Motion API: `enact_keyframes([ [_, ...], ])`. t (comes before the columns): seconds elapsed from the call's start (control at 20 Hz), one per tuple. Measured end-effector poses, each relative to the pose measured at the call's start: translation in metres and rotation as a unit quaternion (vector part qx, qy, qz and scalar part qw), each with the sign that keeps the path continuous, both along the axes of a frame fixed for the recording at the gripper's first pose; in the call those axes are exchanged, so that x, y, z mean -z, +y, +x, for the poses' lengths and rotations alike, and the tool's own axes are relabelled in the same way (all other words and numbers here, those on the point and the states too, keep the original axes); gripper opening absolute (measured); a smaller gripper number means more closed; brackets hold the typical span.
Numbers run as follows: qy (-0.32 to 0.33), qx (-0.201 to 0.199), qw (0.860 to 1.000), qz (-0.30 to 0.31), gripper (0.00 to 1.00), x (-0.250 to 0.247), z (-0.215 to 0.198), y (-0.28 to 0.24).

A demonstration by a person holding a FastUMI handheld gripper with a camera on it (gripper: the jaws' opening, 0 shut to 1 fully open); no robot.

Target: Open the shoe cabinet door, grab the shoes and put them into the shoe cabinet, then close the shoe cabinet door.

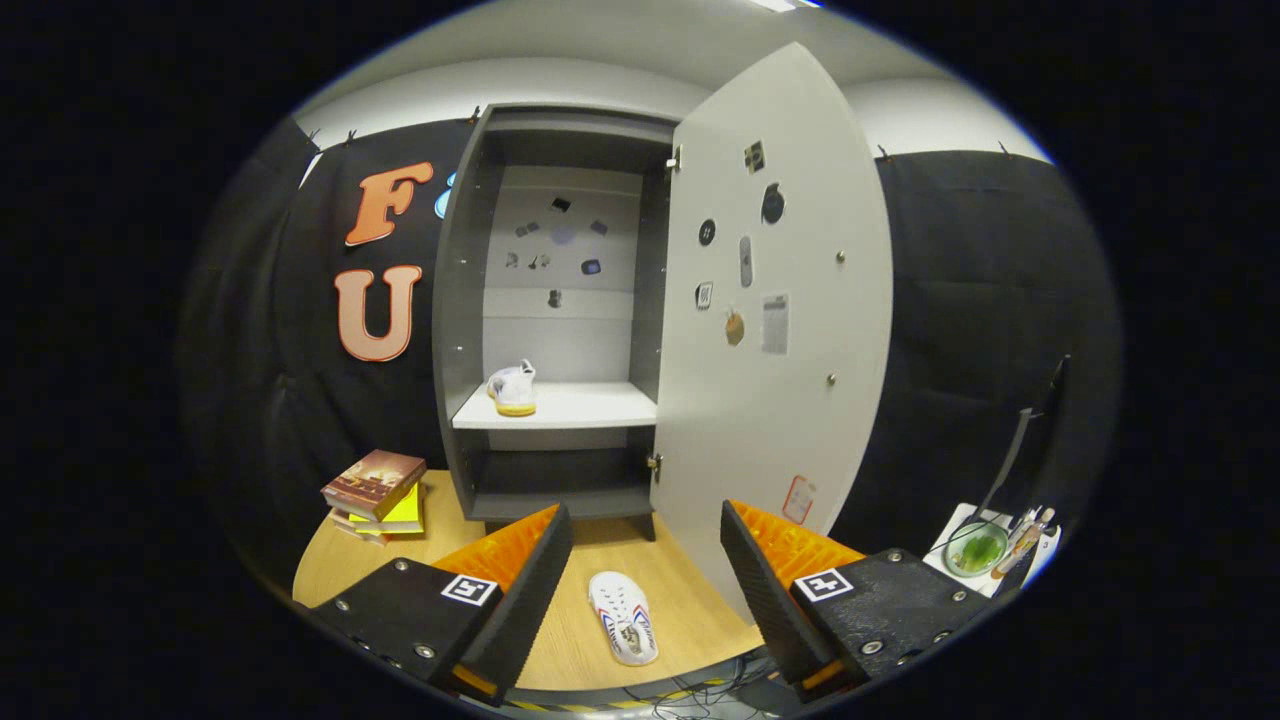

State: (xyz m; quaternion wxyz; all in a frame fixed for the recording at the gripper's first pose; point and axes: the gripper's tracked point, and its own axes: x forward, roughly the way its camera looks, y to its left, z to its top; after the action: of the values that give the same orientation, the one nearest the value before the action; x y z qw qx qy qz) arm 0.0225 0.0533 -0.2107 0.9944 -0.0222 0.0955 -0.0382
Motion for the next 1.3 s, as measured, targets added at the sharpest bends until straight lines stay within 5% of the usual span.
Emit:
enact_keyframes([
  [0.5,0.103,-0.05,0.993,-0.016,0.94,0.146,0.049,0.018],
  [1.05,0.246,-0.09,0.964,-0.04,0.93,0.285,0.077,0.035],
  [1.3,0.32,-0.067,0.945,-0.015,0.7,0.337,0.072,0.022],
])
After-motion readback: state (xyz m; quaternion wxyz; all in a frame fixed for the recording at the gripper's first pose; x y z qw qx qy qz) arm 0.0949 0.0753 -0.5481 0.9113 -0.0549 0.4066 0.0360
